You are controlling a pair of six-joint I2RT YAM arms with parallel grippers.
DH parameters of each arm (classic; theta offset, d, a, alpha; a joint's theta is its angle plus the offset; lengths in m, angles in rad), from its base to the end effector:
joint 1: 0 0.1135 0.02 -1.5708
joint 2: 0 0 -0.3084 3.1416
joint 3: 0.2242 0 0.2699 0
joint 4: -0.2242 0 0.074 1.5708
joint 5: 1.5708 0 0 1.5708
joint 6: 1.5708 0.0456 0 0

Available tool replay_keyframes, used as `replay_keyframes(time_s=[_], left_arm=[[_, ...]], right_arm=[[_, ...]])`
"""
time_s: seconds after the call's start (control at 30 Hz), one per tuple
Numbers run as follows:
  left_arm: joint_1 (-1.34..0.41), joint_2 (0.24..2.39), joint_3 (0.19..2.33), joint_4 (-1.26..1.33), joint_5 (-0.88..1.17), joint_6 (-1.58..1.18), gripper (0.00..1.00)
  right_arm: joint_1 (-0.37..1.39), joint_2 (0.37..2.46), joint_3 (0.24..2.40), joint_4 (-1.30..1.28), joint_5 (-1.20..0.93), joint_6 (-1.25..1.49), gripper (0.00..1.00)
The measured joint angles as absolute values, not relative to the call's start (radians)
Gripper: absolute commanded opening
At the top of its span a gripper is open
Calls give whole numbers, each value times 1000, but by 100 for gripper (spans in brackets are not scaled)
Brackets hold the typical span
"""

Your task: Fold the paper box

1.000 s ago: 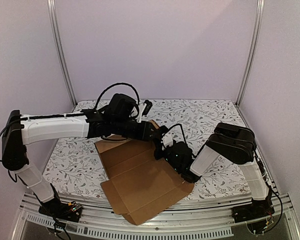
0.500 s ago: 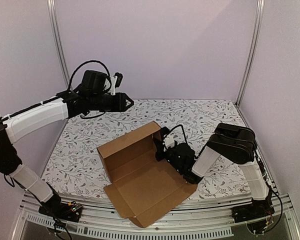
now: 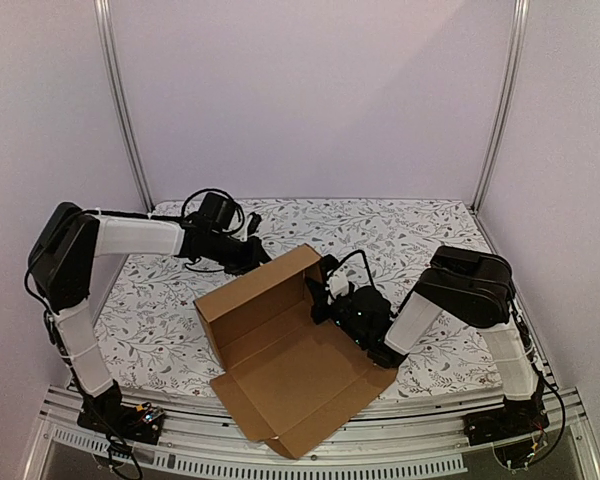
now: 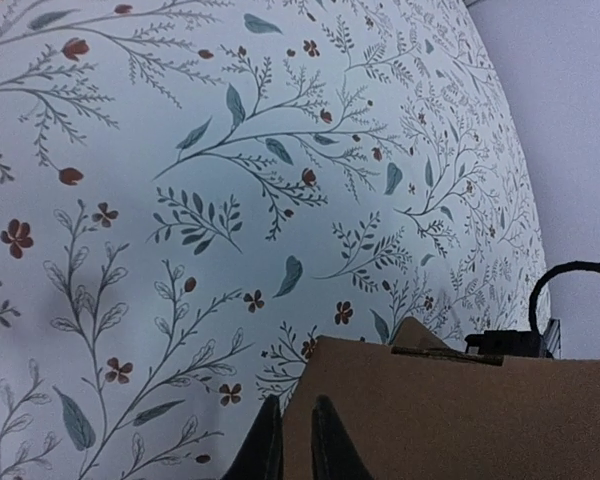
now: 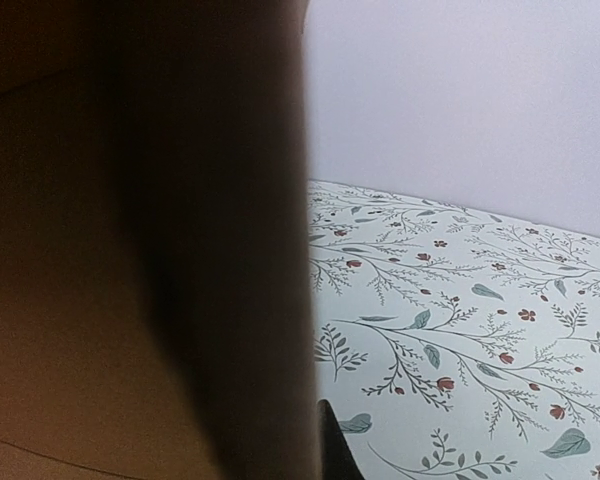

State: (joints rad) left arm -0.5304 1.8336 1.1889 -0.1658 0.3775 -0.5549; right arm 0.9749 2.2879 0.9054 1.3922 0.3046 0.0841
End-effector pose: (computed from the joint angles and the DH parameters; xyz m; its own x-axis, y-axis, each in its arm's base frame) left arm 0.3596 -0.2304 0.2168 -0.8945 -0.0432 -0.4450 0.2566 0.7655 -0.5901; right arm 0.2630 0.3634 0.0998 -0.0468 0.0738 -0.9962 -0.6195 0.7802 0.0869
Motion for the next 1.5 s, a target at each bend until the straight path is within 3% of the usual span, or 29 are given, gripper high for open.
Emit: replay_keyframes(time_s=[0.47, 1.13, 1.33, 1.5], left_arm=[[-598, 1927, 1181, 23, 606, -619, 9], [-602, 1986, 1205, 136, 658, -646, 7], [-602, 1986, 1205, 134, 645, -648, 13], [-601, 1974, 1205, 99, 613, -644, 20]], right_arm=[[975, 2288, 906, 1393, 304, 89, 0], [976, 2288, 905, 1396, 314, 90, 0], [976, 2288, 904, 1396, 314, 89, 0], [979, 2288, 904, 1396, 313, 81, 7]])
